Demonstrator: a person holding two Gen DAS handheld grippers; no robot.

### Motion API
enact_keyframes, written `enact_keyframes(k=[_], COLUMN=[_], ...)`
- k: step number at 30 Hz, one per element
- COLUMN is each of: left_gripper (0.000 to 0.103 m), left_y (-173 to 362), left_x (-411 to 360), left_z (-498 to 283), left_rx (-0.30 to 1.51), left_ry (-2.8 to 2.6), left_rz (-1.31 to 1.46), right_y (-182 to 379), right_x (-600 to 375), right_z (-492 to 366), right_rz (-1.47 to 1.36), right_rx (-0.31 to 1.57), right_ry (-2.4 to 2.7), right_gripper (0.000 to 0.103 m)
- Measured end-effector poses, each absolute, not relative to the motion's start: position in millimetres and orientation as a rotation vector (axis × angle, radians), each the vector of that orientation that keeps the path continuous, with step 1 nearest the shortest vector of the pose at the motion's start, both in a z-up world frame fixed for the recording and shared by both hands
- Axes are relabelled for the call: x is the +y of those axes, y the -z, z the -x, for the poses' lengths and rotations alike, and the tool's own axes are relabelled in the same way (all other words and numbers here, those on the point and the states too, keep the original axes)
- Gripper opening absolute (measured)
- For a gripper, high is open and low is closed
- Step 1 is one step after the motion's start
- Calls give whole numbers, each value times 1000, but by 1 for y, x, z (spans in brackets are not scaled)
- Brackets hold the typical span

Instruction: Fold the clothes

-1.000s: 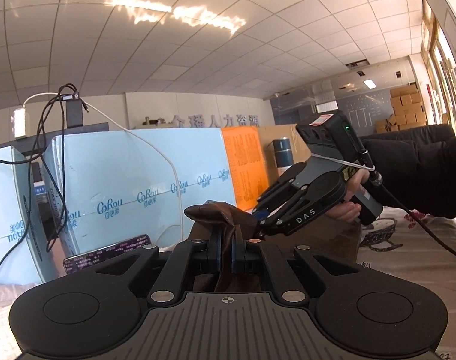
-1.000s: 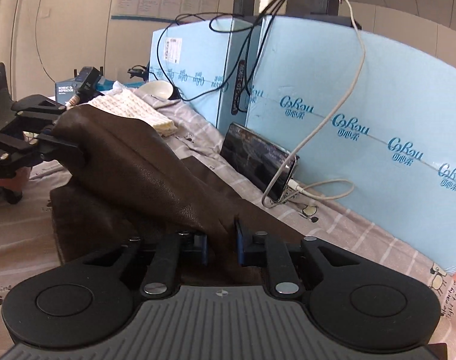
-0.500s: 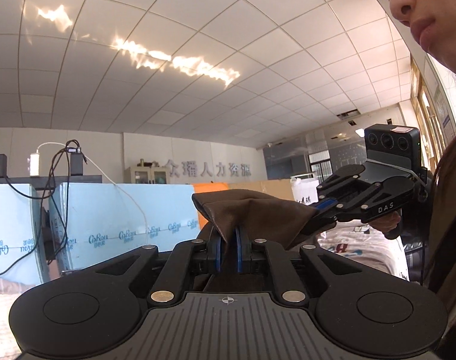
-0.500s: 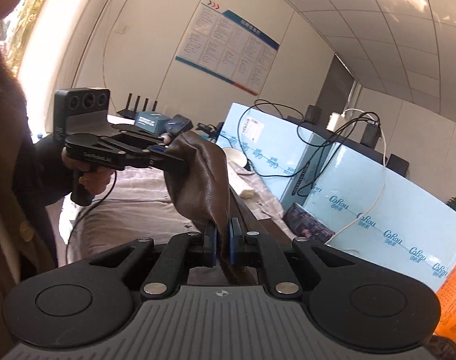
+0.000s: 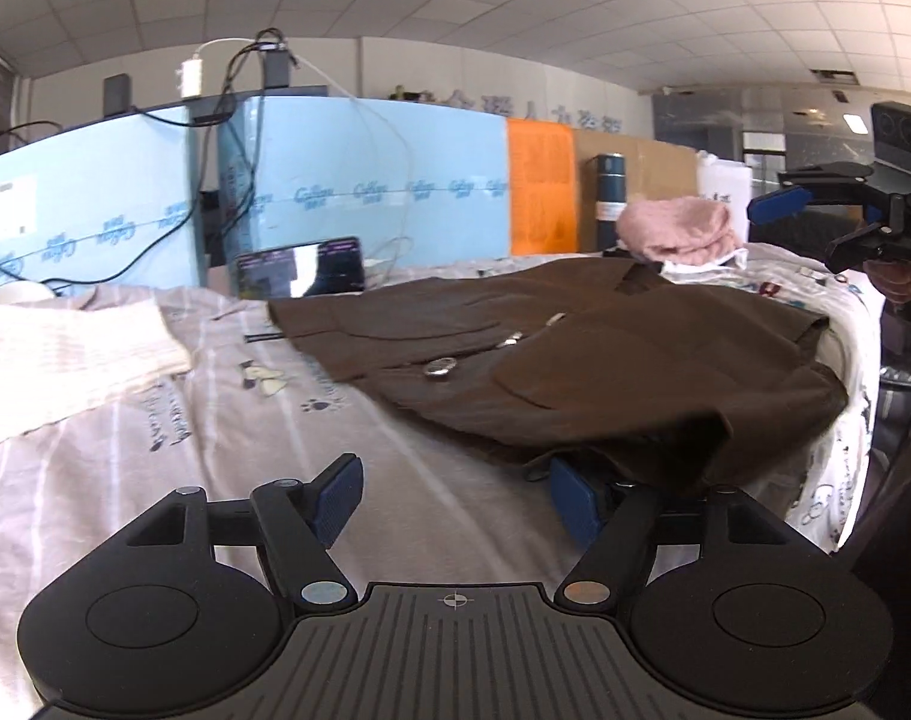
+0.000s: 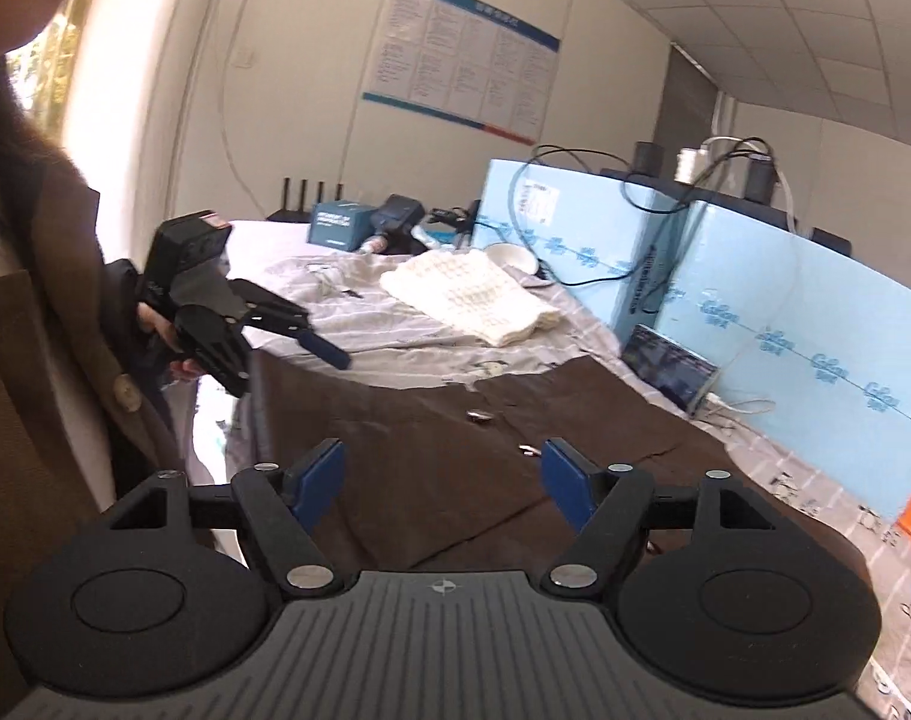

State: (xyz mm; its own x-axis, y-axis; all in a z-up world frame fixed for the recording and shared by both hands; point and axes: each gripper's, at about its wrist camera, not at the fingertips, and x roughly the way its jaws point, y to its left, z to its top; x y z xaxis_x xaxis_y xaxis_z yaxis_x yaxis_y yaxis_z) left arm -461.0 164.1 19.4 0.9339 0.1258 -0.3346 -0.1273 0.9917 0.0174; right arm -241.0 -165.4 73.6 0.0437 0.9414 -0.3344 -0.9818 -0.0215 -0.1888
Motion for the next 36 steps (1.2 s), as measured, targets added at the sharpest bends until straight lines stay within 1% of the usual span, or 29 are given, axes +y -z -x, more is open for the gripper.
enact_keyframes(k=[2,3,6,9,11,13,14,15,16,17,18,20,21,22,24,28,29,30,31,32,33,34,35,36], left_gripper=[78,83,84,84,84,83,80,64,33,19,16,9,8,7,7,9,9,14,16,19,29,41,49,65], left_y=[-24,-28,-39,-47,-49,-46,-43,-38,-33,-29,-27,-30,-33,-36,-40,-31,-30,-31,-33,-35,-37,-39,-41,-43], left_x=[181,190,212,226,232,236,237,237,237,236,235,229,227,224,219,217,219,219,218,217,217,216,216,215], left_z=[459,456,440,403,372,345,331,319,311,306,305,312,316,318,322,313,312,317,323,329,335,341,348,354], left_rx=[294,259,188,213,287,364,410,453,492,520,524,489,474,461,448,517,519,502,479,457,434,411,389,366], left_ry=[-214,-246,-289,-266,-257,-271,-289,-301,-302,-297,-298,-298,-290,-281,-254,-234,-233,-232,-230,-229,-228,-226,-225,-223], left_rz=[69,120,272,384,430,443,431,414,407,409,401,367,359,353,339,319,333,340,344,348,353,357,361,365], right_y=[-72,-71,-68,-57,-47,-39,-36,-32,-28,-25,-22,-18,-17,-16,-17,-22,-23,-25,-26,-28,-30,-31,-33,-34], right_x=[-171,-174,-177,-173,-167,-153,-145,-137,-130,-124,-119,-113,-112,-111,-116,-124,-126,-128,-129,-131,-133,-135,-137,-139], right_z=[213,196,136,76,39,15,4,-3,-10,-15,-20,-28,-32,-37,-49,-48,-45,-43,-41,-39,-37,-34,-32,-30], right_rz=[357,309,124,-102,-243,-304,-320,-325,-323,-314,-302,-278,-261,-249,-286,-266,-253,-241,-228,-216,-203,-191,-178,-166], right_rx=[150,174,291,518,668,768,812,842,858,869,873,869,861,852,848,848,847,846,845,844,843,842,840,839], right_ry=[-1421,-1357,-1155,-1043,-1005,-929,-892,-861,-824,-788,-762,-736,-723,-712,-697,-717,-726,-734,-742,-750,-758,-767,-775,-783], right_gripper=[73,74,76,76,76,76,76,76,75,70,66,22,15,11,11,11,13,15,18,28,37,60,78,82])
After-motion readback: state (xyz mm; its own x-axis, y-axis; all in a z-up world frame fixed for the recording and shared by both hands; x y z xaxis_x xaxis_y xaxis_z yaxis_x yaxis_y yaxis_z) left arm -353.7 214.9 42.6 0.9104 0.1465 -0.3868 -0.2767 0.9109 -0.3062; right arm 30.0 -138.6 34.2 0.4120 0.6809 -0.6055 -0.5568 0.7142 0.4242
